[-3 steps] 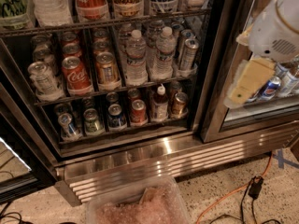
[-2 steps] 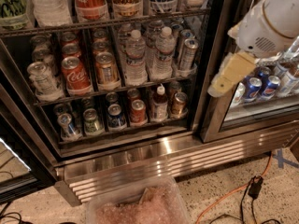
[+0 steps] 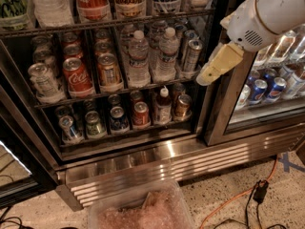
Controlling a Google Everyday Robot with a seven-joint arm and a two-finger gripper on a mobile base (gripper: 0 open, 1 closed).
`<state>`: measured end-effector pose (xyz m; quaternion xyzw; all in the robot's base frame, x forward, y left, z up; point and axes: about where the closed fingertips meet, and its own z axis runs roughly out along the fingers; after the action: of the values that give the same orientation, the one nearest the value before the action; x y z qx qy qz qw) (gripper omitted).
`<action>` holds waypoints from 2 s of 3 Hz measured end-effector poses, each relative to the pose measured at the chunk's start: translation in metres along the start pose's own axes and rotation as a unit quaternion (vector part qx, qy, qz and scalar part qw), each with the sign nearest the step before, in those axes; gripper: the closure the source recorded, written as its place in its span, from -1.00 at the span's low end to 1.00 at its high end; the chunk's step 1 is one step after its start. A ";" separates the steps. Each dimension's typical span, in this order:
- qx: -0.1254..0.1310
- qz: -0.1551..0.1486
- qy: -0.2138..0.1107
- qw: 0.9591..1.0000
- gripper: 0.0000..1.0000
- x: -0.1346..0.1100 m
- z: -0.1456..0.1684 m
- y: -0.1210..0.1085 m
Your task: Pick water bottle from top shelf of fridge
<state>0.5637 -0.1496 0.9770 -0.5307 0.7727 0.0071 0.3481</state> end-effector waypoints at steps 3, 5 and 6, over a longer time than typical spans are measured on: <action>-0.033 -0.051 -0.139 0.988 -1.00 -0.106 0.023 0.048; -0.098 -0.045 -0.224 0.969 -1.00 -0.146 0.011 0.081; -0.098 -0.046 -0.224 0.969 -1.00 -0.146 0.011 0.081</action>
Offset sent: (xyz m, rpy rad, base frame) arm 0.0134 0.1226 0.0282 0.2432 -0.1692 0.2121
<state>0.5308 0.0090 1.0191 -0.5818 0.6457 0.1857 0.4584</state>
